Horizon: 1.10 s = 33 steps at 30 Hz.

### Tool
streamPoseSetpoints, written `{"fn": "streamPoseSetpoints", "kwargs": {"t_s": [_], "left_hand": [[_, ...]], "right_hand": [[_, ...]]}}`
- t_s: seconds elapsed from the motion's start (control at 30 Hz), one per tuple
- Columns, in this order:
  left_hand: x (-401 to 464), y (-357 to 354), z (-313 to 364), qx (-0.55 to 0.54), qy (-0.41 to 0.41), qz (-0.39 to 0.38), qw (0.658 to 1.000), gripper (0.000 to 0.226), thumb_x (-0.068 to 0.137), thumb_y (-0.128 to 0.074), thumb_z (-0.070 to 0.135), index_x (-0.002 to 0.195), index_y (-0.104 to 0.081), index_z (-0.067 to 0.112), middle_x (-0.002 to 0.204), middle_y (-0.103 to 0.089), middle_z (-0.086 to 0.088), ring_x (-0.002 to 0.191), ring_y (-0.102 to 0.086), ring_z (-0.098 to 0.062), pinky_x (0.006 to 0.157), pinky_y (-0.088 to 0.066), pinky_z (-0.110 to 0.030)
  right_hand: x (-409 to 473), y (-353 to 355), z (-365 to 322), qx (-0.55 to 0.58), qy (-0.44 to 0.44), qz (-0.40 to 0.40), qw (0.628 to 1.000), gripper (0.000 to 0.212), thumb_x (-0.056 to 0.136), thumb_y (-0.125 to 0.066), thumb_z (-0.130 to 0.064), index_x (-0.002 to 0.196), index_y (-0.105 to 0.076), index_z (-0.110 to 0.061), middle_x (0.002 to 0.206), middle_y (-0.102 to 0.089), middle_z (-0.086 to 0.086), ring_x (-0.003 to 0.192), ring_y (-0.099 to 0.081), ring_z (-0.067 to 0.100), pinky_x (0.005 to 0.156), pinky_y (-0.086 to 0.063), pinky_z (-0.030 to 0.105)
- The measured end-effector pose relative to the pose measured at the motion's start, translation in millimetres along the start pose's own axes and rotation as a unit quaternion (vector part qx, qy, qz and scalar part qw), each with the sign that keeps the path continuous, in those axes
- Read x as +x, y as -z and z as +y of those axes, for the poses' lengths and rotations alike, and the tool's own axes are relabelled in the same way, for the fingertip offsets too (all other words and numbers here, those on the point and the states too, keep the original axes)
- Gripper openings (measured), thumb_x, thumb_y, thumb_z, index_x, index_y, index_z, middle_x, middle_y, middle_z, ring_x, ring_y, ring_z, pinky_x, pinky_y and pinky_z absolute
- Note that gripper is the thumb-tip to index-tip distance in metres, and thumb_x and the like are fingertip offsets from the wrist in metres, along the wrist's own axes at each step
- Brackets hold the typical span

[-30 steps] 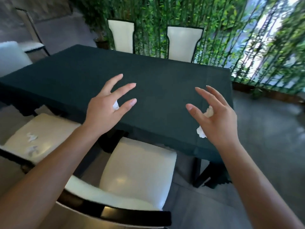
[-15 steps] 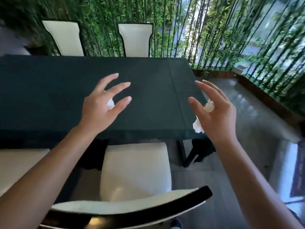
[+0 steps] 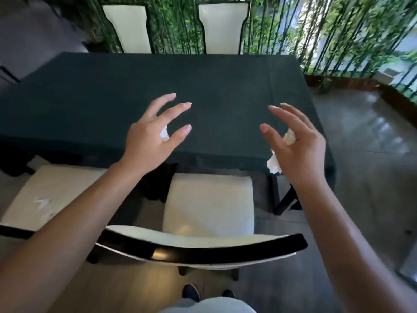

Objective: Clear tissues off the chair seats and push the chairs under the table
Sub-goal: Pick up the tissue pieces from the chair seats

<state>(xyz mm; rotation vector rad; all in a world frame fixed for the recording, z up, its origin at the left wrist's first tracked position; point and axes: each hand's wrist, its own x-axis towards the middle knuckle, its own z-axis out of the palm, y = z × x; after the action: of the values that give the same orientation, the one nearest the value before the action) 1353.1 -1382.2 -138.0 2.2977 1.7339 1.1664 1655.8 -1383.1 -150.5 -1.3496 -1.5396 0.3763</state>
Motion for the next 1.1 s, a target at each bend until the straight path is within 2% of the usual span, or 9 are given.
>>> {"fn": "streamPoseSetpoints", "kwargs": {"t_s": [0.07, 0.17, 0.3, 0.37, 0.47, 0.57, 0.73, 1.0, 1.1], "left_hand": [[-2, 5, -6, 0.011, 0.005, 0.007, 1.000, 0.042, 0.094, -0.058, 0.052, 0.135, -0.062, 0.041, 0.152, -0.046, 0.016, 0.097, -0.062, -0.012, 0.085, -0.045, -0.016], [2, 6, -11, 0.002, 0.009, 0.003, 1.000, 0.043, 0.094, -0.058, 0.052, 0.135, -0.062, 0.041, 0.152, -0.045, 0.017, 0.096, -0.062, -0.012, 0.087, -0.045, -0.019], [13, 3, -16, -0.027, 0.004, 0.000, 1.000, 0.042, 0.096, -0.062, 0.047, 0.137, -0.058, 0.044, 0.150, -0.046, 0.019, 0.108, -0.058, -0.005, 0.092, -0.033, -0.003], [15, 6, -21, -0.044, -0.011, 0.000, 0.999, 0.042, 0.096, -0.063, 0.046, 0.138, -0.056, 0.046, 0.147, -0.049, 0.019, 0.111, -0.057, 0.001, 0.095, -0.038, -0.009], [20, 21, -38, -0.054, -0.027, 0.000, 0.998, 0.044, 0.094, -0.061, 0.050, 0.138, -0.056, 0.048, 0.146, -0.048, 0.022, 0.086, -0.060, 0.000, 0.091, -0.051, -0.028], [29, 42, -66, -0.057, -0.034, 0.013, 0.998, 0.045, 0.094, -0.058, 0.052, 0.139, -0.055, 0.047, 0.148, -0.047, 0.021, 0.109, -0.060, -0.004, 0.092, -0.048, -0.030], [38, 67, -108, -0.074, -0.044, 0.032, 0.996, 0.044, 0.096, -0.060, 0.049, 0.140, -0.056, 0.043, 0.149, -0.047, 0.018, 0.120, -0.051, 0.000, 0.091, -0.041, -0.027], [41, 73, -150, -0.090, -0.038, 0.040, 0.994, 0.045, 0.094, -0.056, 0.055, 0.138, -0.058, 0.043, 0.150, -0.046, 0.017, 0.107, -0.060, -0.009, 0.084, -0.049, -0.031], [33, 62, -164, -0.075, -0.005, 0.050, 0.996, 0.045, 0.094, -0.057, 0.056, 0.137, -0.057, 0.045, 0.151, -0.044, 0.018, 0.088, -0.063, -0.011, 0.082, -0.052, -0.033]], "right_hand": [[-7, -6, -4, 0.001, 0.005, -0.015, 1.000, 0.038, 0.090, -0.073, -0.047, 0.128, -0.068, -0.041, 0.144, -0.057, -0.016, 0.129, -0.051, -0.006, 0.101, -0.033, 0.007], [-11, -6, -8, -0.005, -0.006, -0.023, 1.000, 0.039, 0.090, -0.073, -0.045, 0.129, -0.067, -0.042, 0.145, -0.056, -0.017, 0.130, -0.050, -0.004, 0.100, -0.031, 0.004], [-11, -3, -17, -0.027, 0.000, 0.006, 1.000, 0.041, 0.091, -0.072, -0.044, 0.131, -0.065, -0.043, 0.143, -0.057, -0.018, 0.131, -0.050, -0.005, 0.106, -0.036, 0.013], [-11, -5, -26, -0.034, 0.003, 0.025, 0.999, 0.041, 0.090, -0.073, -0.043, 0.131, -0.065, -0.043, 0.142, -0.058, -0.018, 0.131, -0.051, -0.005, 0.108, -0.038, 0.018], [-11, -17, -46, -0.048, 0.009, 0.043, 0.998, 0.043, 0.090, -0.073, -0.043, 0.132, -0.065, -0.042, 0.142, -0.059, -0.015, 0.131, -0.052, -0.002, 0.108, -0.038, 0.019], [-14, -39, -74, -0.061, 0.016, 0.055, 0.996, 0.044, 0.090, -0.073, -0.042, 0.133, -0.064, -0.041, 0.142, -0.059, -0.016, 0.131, -0.053, -0.002, 0.108, -0.038, 0.018], [-20, -78, -113, -0.079, 0.015, 0.048, 0.996, 0.046, 0.091, -0.074, -0.041, 0.135, -0.062, -0.042, 0.134, -0.063, -0.024, 0.122, -0.055, -0.007, 0.098, -0.038, 0.007], [-4, -115, -142, -0.098, 0.019, 0.034, 0.994, 0.045, 0.090, -0.074, -0.042, 0.134, -0.062, -0.044, 0.133, -0.061, -0.028, 0.122, -0.052, -0.012, 0.099, -0.038, 0.007], [8, -129, -129, -0.093, 0.040, -0.005, 0.995, 0.045, 0.091, -0.073, -0.042, 0.134, -0.061, -0.045, 0.134, -0.059, -0.030, 0.123, -0.051, -0.013, 0.102, -0.038, 0.008]]}}
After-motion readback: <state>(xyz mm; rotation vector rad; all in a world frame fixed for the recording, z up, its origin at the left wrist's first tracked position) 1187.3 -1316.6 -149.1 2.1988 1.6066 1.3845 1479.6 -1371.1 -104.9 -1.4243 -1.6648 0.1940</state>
